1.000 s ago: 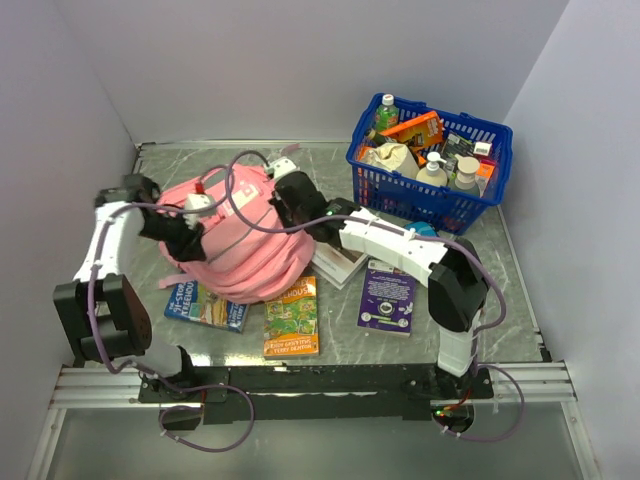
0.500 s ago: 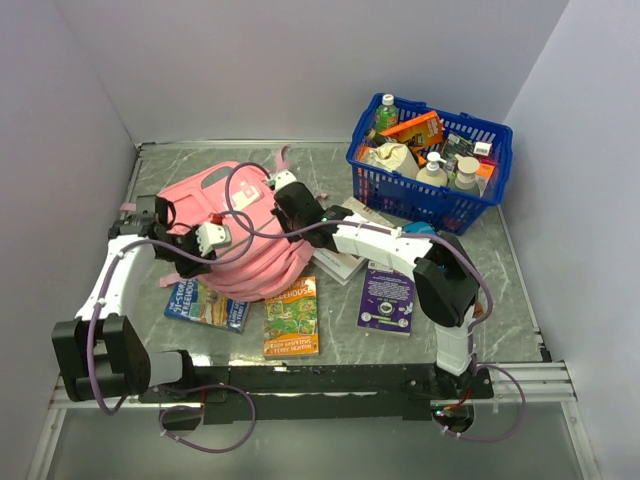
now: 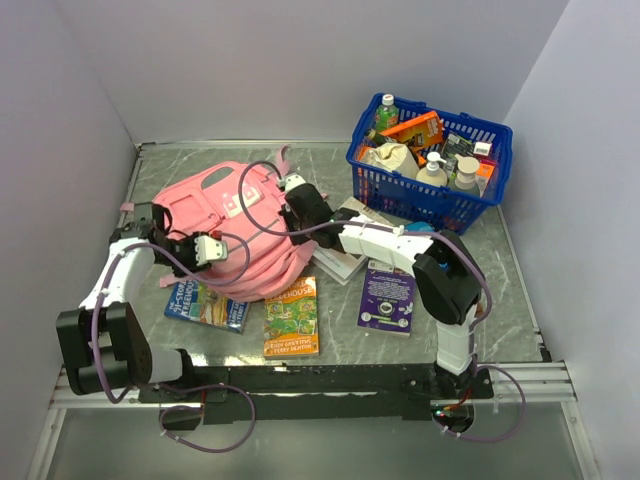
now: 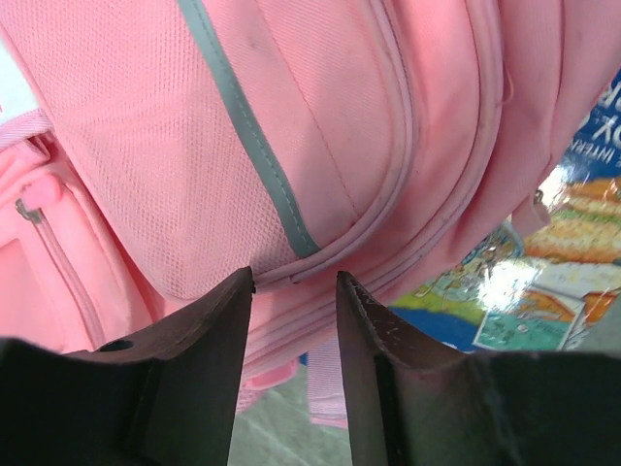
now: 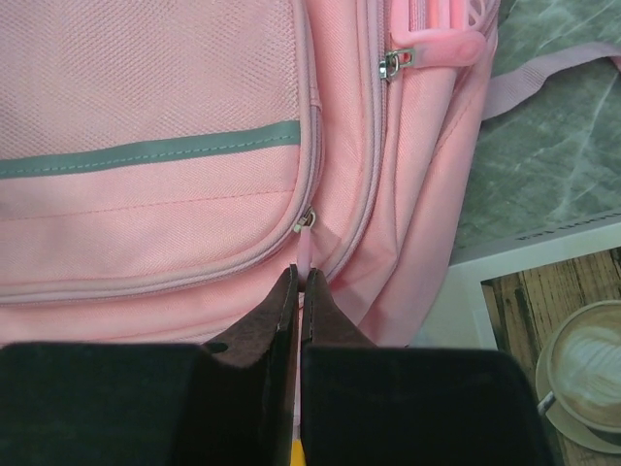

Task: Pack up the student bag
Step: Unzip the student bag at the center of the board.

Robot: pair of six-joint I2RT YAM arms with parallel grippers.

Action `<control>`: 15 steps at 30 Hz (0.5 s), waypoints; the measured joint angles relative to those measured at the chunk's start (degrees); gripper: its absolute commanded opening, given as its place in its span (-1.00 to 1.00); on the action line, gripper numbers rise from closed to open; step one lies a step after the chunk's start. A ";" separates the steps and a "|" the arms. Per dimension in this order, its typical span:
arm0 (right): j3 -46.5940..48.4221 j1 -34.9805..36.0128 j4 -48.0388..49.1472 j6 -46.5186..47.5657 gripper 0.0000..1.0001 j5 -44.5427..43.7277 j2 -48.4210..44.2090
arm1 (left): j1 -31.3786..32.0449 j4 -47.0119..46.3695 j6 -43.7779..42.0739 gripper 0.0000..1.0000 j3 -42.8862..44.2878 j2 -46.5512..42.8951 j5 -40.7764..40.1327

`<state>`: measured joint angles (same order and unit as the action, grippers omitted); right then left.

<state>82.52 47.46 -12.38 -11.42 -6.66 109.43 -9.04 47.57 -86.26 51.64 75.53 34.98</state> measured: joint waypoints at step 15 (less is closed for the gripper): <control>-0.09 -1.14 0.79 -1.07 -1.00 5.46 -0.55 | -2.64 -2.29 -14.51 -0.09 -3.61 -2.60 5.31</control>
<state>82.43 46.33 -11.60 -12.49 -1.19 108.88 -11.68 45.28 -100.77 48.03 72.93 40.29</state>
